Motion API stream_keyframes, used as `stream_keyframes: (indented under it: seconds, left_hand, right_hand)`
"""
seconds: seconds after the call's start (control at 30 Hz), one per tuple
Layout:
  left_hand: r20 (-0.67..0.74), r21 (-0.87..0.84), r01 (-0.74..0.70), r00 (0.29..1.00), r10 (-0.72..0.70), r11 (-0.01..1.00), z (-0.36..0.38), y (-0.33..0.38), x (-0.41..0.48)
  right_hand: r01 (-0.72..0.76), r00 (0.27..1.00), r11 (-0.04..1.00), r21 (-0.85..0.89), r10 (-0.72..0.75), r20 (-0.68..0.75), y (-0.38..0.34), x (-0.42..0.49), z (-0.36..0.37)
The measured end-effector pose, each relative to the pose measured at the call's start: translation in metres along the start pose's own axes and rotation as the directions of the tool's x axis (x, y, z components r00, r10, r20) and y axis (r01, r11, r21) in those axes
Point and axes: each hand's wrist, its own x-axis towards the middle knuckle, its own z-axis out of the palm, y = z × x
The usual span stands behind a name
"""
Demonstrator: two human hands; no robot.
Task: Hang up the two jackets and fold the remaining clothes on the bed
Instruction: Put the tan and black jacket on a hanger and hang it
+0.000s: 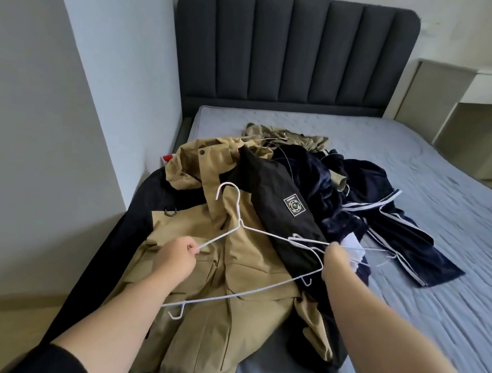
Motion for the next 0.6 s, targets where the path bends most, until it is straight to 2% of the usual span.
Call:
stream_keyframes:
  seconds: [0.03, 0.07, 0.17, 0.2, 0.27, 0.33, 0.4, 0.47, 0.57, 0.6]
  left_hand:
    - [-0.025, 0.024, -0.028, 0.999, 0.028, 0.999, -0.001, -0.001, -0.001]
    - [-0.045, 0.04, -0.056, 0.997, 0.058, 0.998, -0.002, -0.001, -0.001]
    - [-0.09, 0.047, -0.109, 0.99, 0.112, 0.993, -0.008, 0.001, 0.003]
    - [-0.106, 0.052, -0.123, 0.986, 0.128, 0.991, -0.01, 0.003, 0.006]
    - [-0.135, 0.041, -0.146, 0.979, 0.15, 0.988, -0.014, 0.005, 0.015]
    - [-0.139, -0.013, -0.151, 0.979, 0.147, 0.989, -0.017, 0.008, 0.026]
    - [-0.133, -0.081, -0.155, 0.981, 0.144, 0.985, -0.021, 0.013, 0.038]
    - [-0.136, -0.102, -0.173, 0.978, 0.159, 0.98, -0.025, 0.019, 0.048]
    - [-0.135, -0.064, -0.204, 0.972, 0.194, 0.977, -0.035, 0.021, 0.069]
    - [-0.135, -0.085, -0.208, 0.971, 0.196, 0.974, -0.04, 0.021, 0.078]
  right_hand:
    - [-0.005, 0.995, 0.991, -0.135, -0.009, -0.101, 0.001, -0.003, 0.007]
    - [0.038, 0.985, 0.969, -0.243, -0.076, -0.152, 0.001, -0.012, 0.013]
    - [0.317, 0.903, 0.861, -0.397, -0.403, -0.153, -0.003, -0.036, 0.033]
    - [0.427, 0.851, 0.799, -0.423, -0.514, -0.111, -0.005, -0.039, 0.04]
    - [0.65, 0.712, 0.604, -0.461, -0.696, 0.092, -0.011, -0.044, 0.057]
    - [0.793, 0.571, 0.407, -0.453, -0.755, 0.321, -0.021, -0.053, 0.075]
    - [0.857, 0.482, 0.291, -0.426, -0.745, 0.461, -0.03, -0.062, 0.094]
    - [0.876, 0.455, 0.283, -0.39, -0.75, 0.48, -0.039, -0.066, 0.108]
    - [0.869, 0.487, 0.36, -0.338, -0.739, 0.465, -0.061, -0.069, 0.131]
    - [0.873, 0.482, 0.356, -0.334, -0.738, 0.473, -0.069, -0.069, 0.139]
